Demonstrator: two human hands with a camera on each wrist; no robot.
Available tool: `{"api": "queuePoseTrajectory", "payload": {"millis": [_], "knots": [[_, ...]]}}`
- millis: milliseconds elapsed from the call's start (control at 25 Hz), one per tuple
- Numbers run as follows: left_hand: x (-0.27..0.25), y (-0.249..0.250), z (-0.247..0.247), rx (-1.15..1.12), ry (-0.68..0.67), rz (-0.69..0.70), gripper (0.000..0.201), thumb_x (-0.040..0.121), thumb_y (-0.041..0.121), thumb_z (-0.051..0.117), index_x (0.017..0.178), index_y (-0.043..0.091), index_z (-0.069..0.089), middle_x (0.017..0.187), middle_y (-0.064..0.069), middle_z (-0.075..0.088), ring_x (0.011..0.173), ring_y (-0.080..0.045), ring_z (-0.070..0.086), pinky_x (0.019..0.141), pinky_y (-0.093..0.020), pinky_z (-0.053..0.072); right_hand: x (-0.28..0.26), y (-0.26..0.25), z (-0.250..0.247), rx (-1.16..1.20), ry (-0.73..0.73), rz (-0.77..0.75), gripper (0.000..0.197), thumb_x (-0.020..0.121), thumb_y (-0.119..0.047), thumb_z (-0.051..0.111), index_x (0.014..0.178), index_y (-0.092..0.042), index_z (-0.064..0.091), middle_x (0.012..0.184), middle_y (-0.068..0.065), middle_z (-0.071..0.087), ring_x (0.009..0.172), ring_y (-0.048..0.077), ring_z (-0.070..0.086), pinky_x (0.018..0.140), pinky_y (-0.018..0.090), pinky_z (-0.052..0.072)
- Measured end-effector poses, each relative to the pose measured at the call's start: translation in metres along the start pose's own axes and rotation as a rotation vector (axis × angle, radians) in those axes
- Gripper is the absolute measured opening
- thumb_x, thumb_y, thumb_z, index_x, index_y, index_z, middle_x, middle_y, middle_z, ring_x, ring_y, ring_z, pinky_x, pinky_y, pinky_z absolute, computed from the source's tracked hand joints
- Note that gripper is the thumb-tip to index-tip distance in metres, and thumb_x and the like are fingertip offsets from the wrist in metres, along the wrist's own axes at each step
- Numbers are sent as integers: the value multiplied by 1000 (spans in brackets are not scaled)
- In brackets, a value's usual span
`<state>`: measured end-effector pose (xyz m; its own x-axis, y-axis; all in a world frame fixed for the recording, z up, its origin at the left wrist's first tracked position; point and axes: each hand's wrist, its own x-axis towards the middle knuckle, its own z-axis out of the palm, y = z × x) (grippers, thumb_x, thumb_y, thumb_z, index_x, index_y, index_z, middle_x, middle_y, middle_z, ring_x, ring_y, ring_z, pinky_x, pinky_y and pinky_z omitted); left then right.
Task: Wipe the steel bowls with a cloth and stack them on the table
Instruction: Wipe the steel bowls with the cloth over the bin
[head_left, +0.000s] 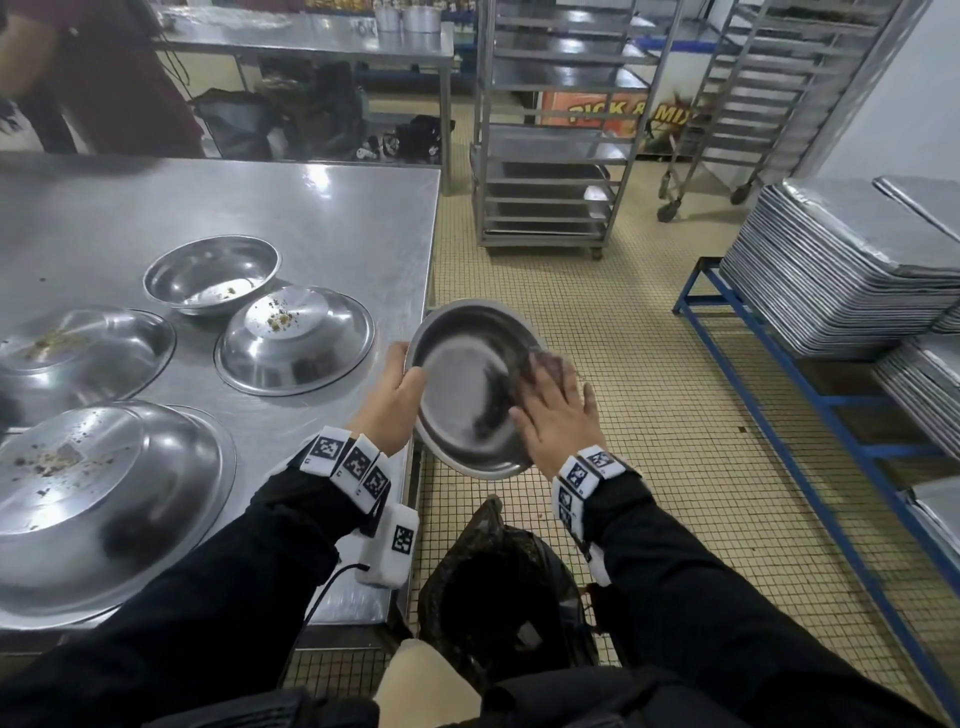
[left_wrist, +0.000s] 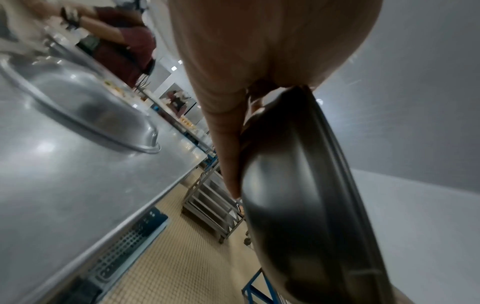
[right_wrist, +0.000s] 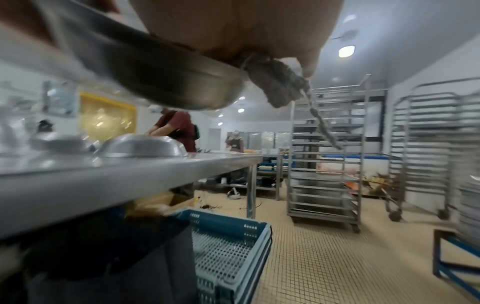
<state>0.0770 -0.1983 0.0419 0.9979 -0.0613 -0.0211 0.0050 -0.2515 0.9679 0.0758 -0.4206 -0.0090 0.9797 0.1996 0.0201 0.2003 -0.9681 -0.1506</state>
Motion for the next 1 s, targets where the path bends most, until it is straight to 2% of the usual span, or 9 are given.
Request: {"api": "queuePoseTrajectory", "payload": {"millis": [120, 200, 280, 400, 640, 760, 800, 920, 1000], "knots": [[-2, 1, 4, -86, -61, -143, 9, 92, 21, 37, 95, 25, 44, 84, -11, 54, 68, -27, 58, 64, -47, 56, 11, 7, -23, 282, 26, 79, 63, 98, -49, 22, 149, -31, -11, 156, -2, -19, 144, 23, -7, 114, 41, 8], [-3, 3, 4, -103, -78, -195, 11, 95, 14, 35, 96, 20, 44, 81, -11, 53, 62, -25, 57, 55, -37, 51, 17, 11, -32, 455, 109, 109, 58, 98, -44, 36, 150, -28, 14, 151, 6, 29, 130, 22, 40, 102, 33, 35], [0, 2, 1, -139, -104, -237, 17, 96, 18, 36, 110, 15, 46, 83, -11, 55, 60, -22, 59, 49, -32, 50, 21, 13, -36, 574, 212, 117, 44, 95, -34, 51, 136, -24, 43, 115, 2, 62, 99, 17, 60, 90, 34, 51], [3, -1, -3, -232, -116, -221, 43, 92, 30, 49, 129, 9, 43, 87, -11, 59, 60, -20, 64, 48, -28, 52, 22, 10, -35, 719, 275, 208, 25, 91, -18, 58, 117, -15, 58, 100, 0, 67, 91, 13, 62, 87, 33, 54], [-16, 0, 8, -281, -55, -46, 65, 86, 17, 61, 138, 28, 25, 108, -11, 62, 81, -23, 71, 70, -44, 60, 21, -23, -30, 1031, 552, 502, 22, 94, -17, 55, 114, -10, 56, 100, -3, 63, 88, 8, 58, 76, 17, 49], [-16, -1, 10, -285, 70, -98, 54, 95, 11, 50, 144, 17, 28, 109, -16, 59, 72, -16, 71, 64, -32, 60, 19, -36, -26, 1067, 508, 469, 23, 97, -23, 49, 118, -15, 54, 97, -7, 61, 81, 4, 58, 63, 7, 40], [-15, -2, 7, -277, 116, -89, 49, 96, 9, 45, 143, 17, 30, 109, -13, 59, 76, -16, 69, 72, -33, 59, 18, -37, -25, 1024, 466, 437, 22, 97, -25, 47, 116, -17, 55, 97, -7, 61, 81, 4, 59, 63, 9, 41], [-15, -2, -5, -154, 164, 2, 49, 100, 10, 38, 145, 27, 26, 116, 0, 55, 106, -19, 56, 100, -39, 42, 12, -31, -16, 777, 376, 376, 27, 97, -28, 47, 115, -10, 58, 107, 3, 53, 93, 14, 56, 80, 22, 48], [-17, -3, -10, -96, 132, 2, 51, 104, 16, 35, 150, 29, 19, 126, 2, 48, 116, -19, 48, 101, -33, 35, 5, -34, -13, 691, 316, 308, 33, 95, -27, 50, 124, -11, 55, 112, 4, 49, 95, 10, 50, 87, 23, 46]]}}
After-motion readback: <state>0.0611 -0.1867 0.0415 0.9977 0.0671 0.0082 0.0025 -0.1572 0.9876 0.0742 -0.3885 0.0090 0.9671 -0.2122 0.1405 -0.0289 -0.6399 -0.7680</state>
